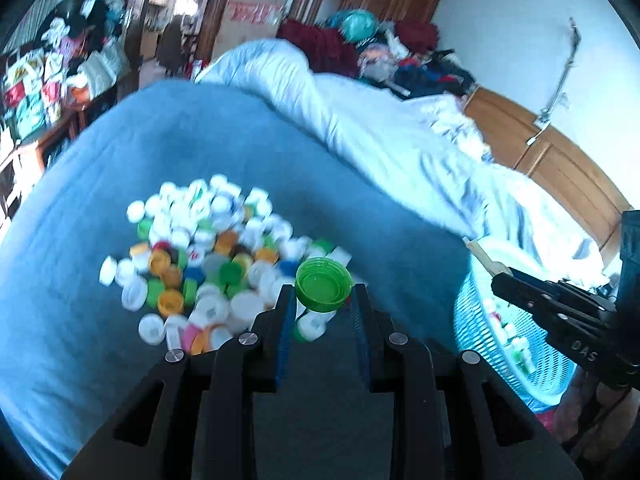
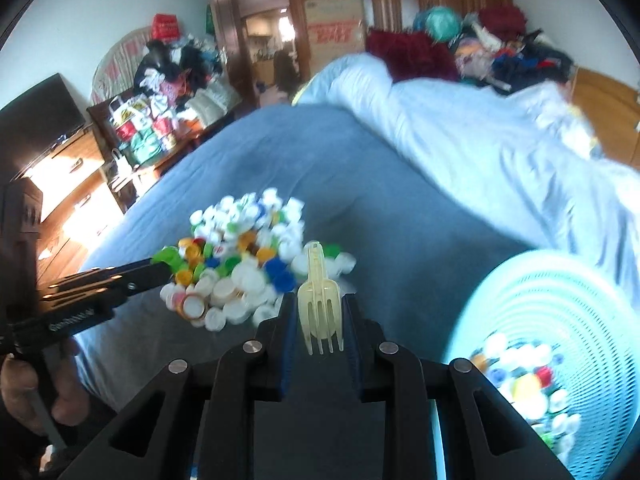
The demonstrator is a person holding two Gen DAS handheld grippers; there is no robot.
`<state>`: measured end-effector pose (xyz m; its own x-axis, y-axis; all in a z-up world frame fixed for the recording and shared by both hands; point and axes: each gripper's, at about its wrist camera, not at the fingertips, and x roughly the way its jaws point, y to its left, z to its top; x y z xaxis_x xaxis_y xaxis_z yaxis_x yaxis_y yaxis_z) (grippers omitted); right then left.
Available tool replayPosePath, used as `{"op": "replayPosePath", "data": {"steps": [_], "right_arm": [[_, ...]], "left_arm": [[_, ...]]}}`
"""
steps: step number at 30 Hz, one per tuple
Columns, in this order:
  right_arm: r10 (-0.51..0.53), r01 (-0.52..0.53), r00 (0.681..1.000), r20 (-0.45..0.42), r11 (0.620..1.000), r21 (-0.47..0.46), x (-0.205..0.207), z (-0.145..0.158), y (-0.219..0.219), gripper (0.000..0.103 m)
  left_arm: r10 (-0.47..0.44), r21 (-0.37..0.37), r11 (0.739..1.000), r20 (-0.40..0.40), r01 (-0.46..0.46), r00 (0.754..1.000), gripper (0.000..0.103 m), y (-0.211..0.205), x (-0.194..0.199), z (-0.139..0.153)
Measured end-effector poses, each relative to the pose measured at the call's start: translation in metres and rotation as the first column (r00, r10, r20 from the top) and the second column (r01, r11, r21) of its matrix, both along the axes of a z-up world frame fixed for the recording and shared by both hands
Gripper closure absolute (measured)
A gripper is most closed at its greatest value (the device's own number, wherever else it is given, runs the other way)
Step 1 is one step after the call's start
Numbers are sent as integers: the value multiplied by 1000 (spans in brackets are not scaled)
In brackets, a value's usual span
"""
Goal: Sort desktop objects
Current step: 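Carry the green cap and plastic fork over the blue basket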
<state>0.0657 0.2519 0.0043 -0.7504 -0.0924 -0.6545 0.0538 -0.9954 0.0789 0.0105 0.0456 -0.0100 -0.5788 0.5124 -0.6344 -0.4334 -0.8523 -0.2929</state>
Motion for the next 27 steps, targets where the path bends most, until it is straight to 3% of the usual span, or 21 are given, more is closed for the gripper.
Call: {"op": "replayPosePath", "data": {"steps": [12, 27], "right_arm": [[-130, 136, 984, -125, 990, 39, 44, 63, 48, 79], [-313, 326, 934, -174, 944, 51, 99, 89, 120, 79]], "left_arm": [[-158, 33, 986, -138, 163, 978, 80, 74, 28, 65], [-325, 31, 940, -209, 339, 922, 80, 168, 58, 108]]}}
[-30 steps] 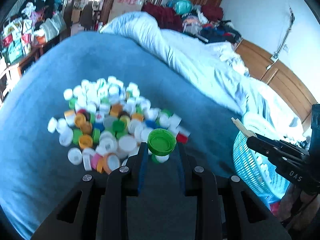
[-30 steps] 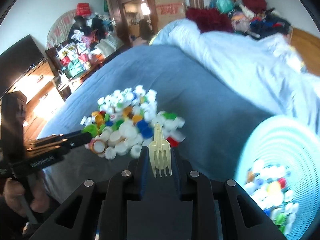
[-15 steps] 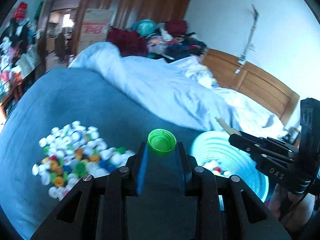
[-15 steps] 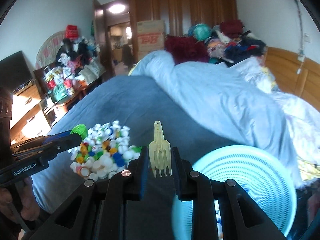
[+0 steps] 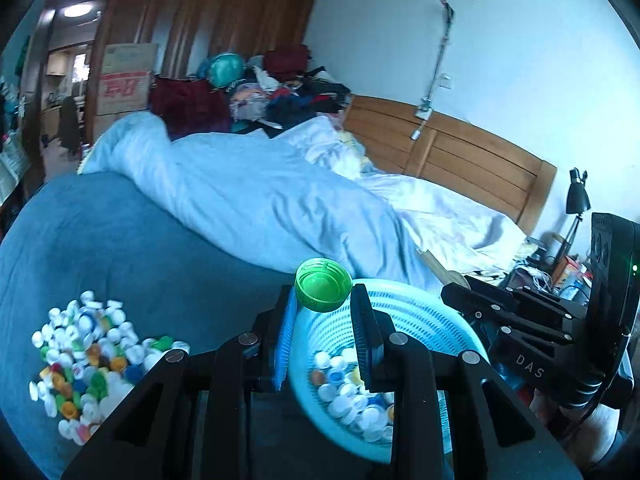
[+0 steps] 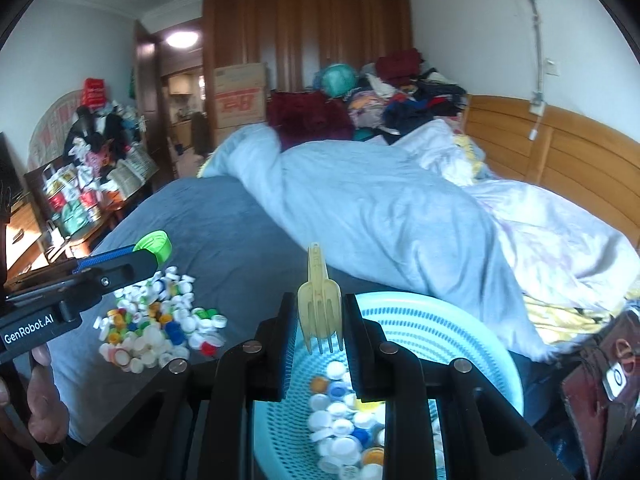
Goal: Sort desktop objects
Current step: 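Carry the green cap and plastic fork over the blue basket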
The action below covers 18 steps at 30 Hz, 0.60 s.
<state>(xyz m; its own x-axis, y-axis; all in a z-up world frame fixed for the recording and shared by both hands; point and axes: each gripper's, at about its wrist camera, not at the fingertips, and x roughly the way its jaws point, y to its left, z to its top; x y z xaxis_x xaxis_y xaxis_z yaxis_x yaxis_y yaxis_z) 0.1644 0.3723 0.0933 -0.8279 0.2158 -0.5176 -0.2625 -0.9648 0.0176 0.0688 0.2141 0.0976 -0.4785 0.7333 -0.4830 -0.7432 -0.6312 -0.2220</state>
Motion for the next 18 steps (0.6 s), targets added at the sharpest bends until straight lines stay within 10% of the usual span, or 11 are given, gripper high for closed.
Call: {"op": "replayPosePath", "data": {"steps": [18], "right_arm": [[-117, 117, 993, 27, 992, -34, 29, -11, 56, 79]], "left_arm": [[-105, -48, 993, 50, 107, 993, 80, 75, 11, -4]]}}
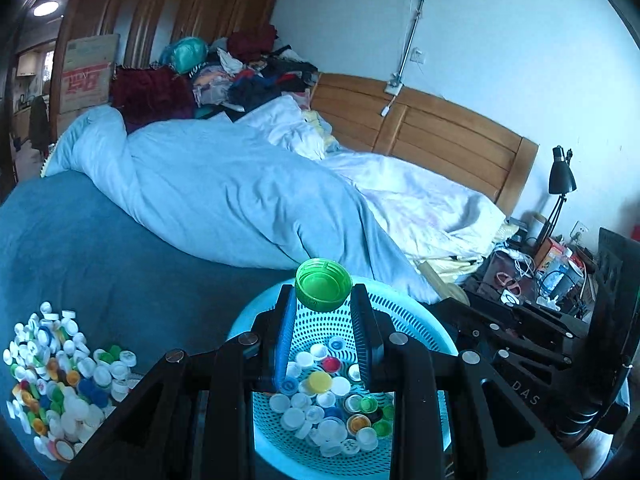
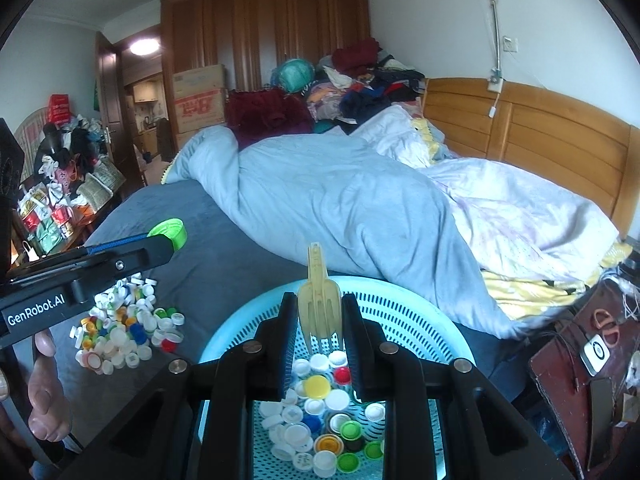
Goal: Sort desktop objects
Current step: 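Carry the green cap and plastic fork over the blue basket, then open both grippers to drop the cap and fork into the basket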
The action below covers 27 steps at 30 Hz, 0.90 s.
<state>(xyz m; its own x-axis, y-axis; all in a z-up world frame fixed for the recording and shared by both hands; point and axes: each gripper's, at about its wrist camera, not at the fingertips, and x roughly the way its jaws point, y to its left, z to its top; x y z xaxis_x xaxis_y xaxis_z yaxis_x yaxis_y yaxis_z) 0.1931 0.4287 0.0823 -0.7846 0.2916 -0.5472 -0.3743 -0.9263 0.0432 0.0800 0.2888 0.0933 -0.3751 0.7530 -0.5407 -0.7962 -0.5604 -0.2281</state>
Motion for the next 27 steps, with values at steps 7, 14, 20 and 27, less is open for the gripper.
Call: {"op": "replayPosePath", "data": {"steps": [7, 14, 20, 27], "right_arm": [[-25, 25, 999, 29, 1000, -12, 3, -8, 12, 79], [-35, 37, 998, 50, 999, -27, 5, -16, 21, 79], [-39, 41, 997, 60, 998, -39, 5, -22, 25, 79], [-36, 39, 997, 71, 998, -50, 5, -29, 28, 79]], "left_arm": [[-19, -48, 999, 39, 21, 999, 80, 24, 2, -16], [-36, -89, 995, 56, 41, 998, 80, 41, 8, -24], [-30, -121, 992, 61, 38, 998, 80, 51, 10, -29], [-19, -149, 988, 60, 27, 998, 80, 57, 11, -34]]}}
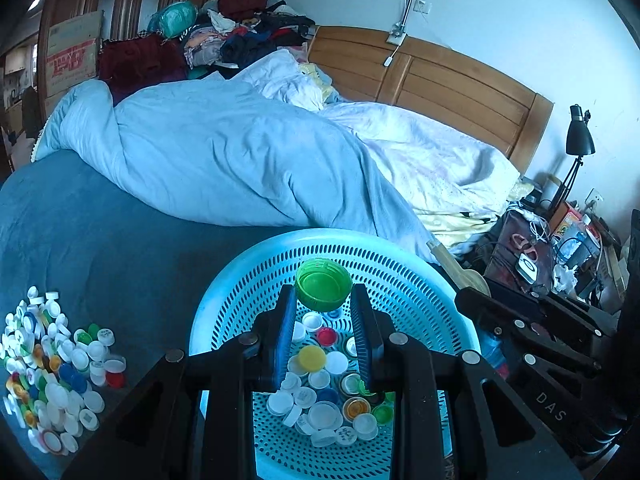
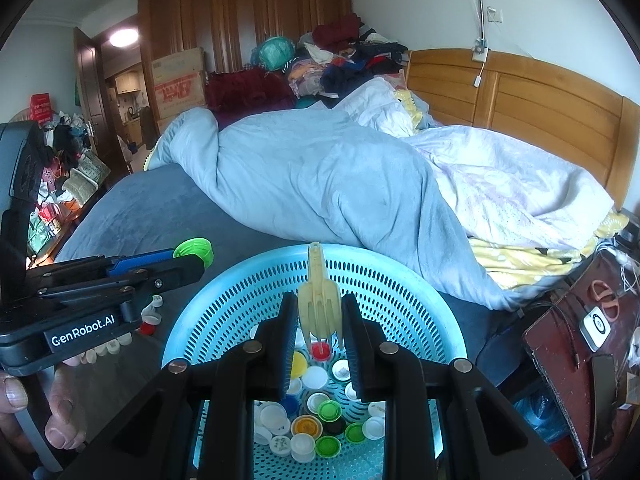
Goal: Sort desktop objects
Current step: 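Open both grippers to drop the cap and fork into the basket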
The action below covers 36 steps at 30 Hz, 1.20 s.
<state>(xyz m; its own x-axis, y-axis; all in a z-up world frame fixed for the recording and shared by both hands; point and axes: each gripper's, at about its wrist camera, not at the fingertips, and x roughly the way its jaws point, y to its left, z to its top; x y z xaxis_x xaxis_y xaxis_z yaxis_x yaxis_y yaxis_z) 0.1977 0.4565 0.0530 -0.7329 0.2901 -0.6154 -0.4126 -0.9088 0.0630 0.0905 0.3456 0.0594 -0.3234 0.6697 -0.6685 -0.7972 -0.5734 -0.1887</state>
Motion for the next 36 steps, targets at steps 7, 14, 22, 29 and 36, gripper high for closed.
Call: {"op": "replayPosePath", "data": {"steps": [7, 14, 22, 29, 36], "right_arm": [[4, -4, 1000, 7, 1000, -7, -1, -4, -1, 79], [8, -8, 1000, 11, 1000, -11, -3, -6, -1, 79], [15, -15, 1000, 18, 1000, -12, -6, -9, -2, 79], [-4, 4, 1000, 9, 1000, 8, -6, -9, -3, 70], [-11, 11, 1000, -7, 1000, 15, -6, -6, -5, 39]], "left_arm": [[5, -20, 1000, -6, -5, 1000, 80, 4, 2, -3], [2, -24, 1000, -4, -3, 1000, 80, 5, 0, -5], [3, -30, 1000, -3, -4, 1000, 80, 5, -1, -10], [-1, -26, 1000, -6, 1, 1000, 77, 3, 0, -10], [18, -21, 1000, -6, -18, 1000, 60, -1, -3, -11]]}}
